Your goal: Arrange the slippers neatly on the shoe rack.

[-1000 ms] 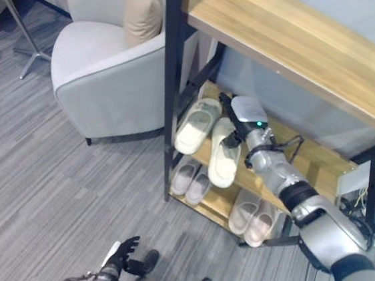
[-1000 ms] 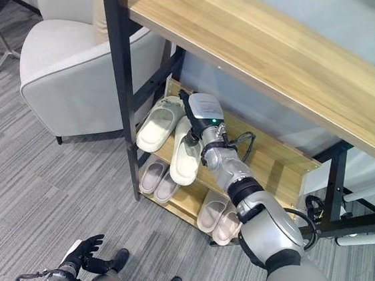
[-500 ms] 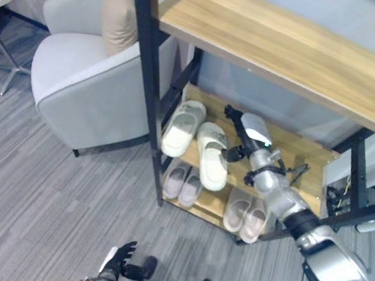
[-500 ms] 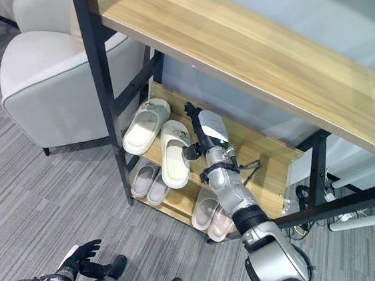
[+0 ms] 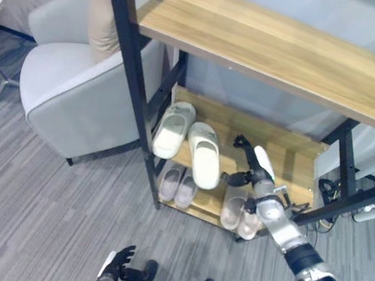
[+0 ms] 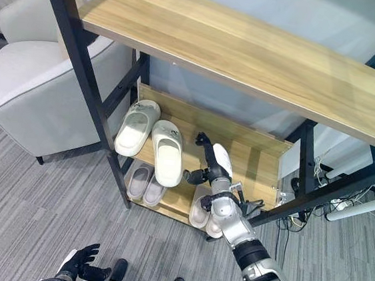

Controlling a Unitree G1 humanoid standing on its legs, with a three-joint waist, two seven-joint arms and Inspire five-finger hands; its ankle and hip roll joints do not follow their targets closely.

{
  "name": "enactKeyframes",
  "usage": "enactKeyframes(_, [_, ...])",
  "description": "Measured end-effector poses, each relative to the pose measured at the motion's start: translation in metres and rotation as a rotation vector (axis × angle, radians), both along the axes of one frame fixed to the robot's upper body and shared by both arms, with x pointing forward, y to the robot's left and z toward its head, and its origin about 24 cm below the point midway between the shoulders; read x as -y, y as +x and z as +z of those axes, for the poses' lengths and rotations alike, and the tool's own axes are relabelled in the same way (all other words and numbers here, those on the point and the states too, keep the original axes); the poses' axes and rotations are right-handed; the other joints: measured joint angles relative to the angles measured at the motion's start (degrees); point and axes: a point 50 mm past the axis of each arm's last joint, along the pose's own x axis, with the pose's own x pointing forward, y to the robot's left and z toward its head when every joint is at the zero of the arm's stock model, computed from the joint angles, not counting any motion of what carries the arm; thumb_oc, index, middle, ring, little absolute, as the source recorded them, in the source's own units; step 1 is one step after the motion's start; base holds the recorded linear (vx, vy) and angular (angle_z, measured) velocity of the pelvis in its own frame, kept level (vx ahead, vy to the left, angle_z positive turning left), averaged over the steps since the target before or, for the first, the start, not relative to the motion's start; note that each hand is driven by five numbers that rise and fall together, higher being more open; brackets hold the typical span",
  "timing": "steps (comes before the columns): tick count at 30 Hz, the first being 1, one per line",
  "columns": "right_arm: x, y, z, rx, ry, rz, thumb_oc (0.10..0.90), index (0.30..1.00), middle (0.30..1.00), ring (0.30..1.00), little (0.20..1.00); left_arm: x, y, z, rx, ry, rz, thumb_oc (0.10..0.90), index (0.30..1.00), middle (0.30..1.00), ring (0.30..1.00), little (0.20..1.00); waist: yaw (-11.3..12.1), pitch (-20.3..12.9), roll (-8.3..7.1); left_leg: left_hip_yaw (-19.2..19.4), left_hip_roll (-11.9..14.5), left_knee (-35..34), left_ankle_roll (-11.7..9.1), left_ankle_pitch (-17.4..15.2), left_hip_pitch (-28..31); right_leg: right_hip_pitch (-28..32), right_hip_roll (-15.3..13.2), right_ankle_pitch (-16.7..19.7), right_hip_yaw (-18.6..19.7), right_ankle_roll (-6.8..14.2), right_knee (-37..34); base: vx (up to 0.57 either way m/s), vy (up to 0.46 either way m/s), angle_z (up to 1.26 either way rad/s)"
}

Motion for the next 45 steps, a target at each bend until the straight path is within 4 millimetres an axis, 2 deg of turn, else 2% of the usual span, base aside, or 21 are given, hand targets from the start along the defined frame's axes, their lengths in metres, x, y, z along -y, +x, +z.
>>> enactKeyframes(4, [-0.006, -0.003, -0.006, -0.032, 0.108, -0.023, 0.8, 0.9, 0.9, 0.9, 0.9, 0.0, 0.0, 0.0, 0.0, 0.0, 0.001, 0.8, 0.9, 0.9, 0.9, 0.9, 0.08, -0.02, 0.04, -0.02, -0.04, 0.01, 0.05, 0.04, -0.01, 0.03, -0.05, 0.05, -0.04, 0.0, 0.0, 0.0, 0.0, 0.0])
enactKeyframes(12, [-0.008, -0.004, -0.008, -0.046, 0.157, -0.031, 0.8, 0.9, 0.9, 0.9, 0.9, -0.001, 0.0, 0.0, 0.003, 0.003, 0.013, 0.8, 0.9, 0.9, 0.9, 0.9, 0.13, -0.02, 0.05, -0.63, -0.09, 0.12, 0.06, 0.06, -0.33, 0.17, -0.11, 0.03, -0.88, 0.03, 0.0, 0.0, 0.011, 0.04])
enactKeyframes(23, [-0.008, -0.005, -0.009, -0.048, 0.162, -0.039, 0.8, 0.9, 0.9, 0.9, 0.9, 0.0, -0.001, -0.001, 0.0, 0.0, 0.027, 0.8, 0.9, 0.9, 0.9, 0.9, 0.18, -0.1, 0.25, -0.85, -0.14, 0.18, 0.06, 0.06, -0.47, 0.17, -0.15, 0.02, -1.04, 0.02, -0.01, 0.0, 0.002, 0.0])
enactKeyframes(31, [-0.008, -0.006, -0.008, -0.04, 0.161, -0.035, 0.8, 0.9, 0.9, 0.9, 0.9, 0.002, -0.003, -0.002, -0.011, 0.005, 0.045, 0.8, 0.9, 0.9, 0.9, 0.9, 0.12, -0.7, 1.36, -0.99, -0.14, 0.19, 0.06, 0.06, -0.68, 0.08, -0.14, 0.02, -1.17, 0.03, -0.01, 0.0, 0.0, 0.0])
enactKeyframes(34, [-0.011, -0.014, -0.005, -0.013, 0.165, -0.012, 0.8, 0.9, 0.9, 0.9, 0.9, 0.002, -0.003, -0.003, -0.011, 0.003, 0.052, 0.8, 0.9, 0.9, 0.9, 0.9, 0.03, -0.7, 1.36, -0.99, -0.15, 0.18, 0.06, 0.06, -0.66, 0.08, -0.15, 0.0, -1.15, 0.06, 0.0, 0.0, 0.0, 0.0])
enactKeyframes(40, [-0.009, -0.026, -0.013, -0.036, 0.161, 0.004, 0.8, 0.9, 0.9, 0.9, 0.9, 0.002, -0.004, -0.003, -0.014, 0.004, 0.053, 0.8, 0.9, 0.9, 0.9, 0.9, -0.29, -0.7, 1.36, -0.77, -0.14, 0.11, 0.07, 0.07, -0.34, 0.19, -0.16, 0.0, -0.97, 0.06, 0.0, 0.0, 0.0, 0.0])
enactKeyframes(45, [-0.006, -0.035, -0.001, 0.008, 0.168, 0.054, 0.8, 0.9, 0.9, 0.9, 0.9, 0.0, -0.007, -0.003, -0.02, 0.006, 0.06, 0.8, 0.9, 0.9, 0.9, 0.9, -1.5, -0.72, 1.4, -0.55, -0.11, -0.26, 0.15, 0.22, -0.04, 0.25, -0.17, 0.04, -0.83, 0.09, 0.0, 0.0, -0.002, -0.01])
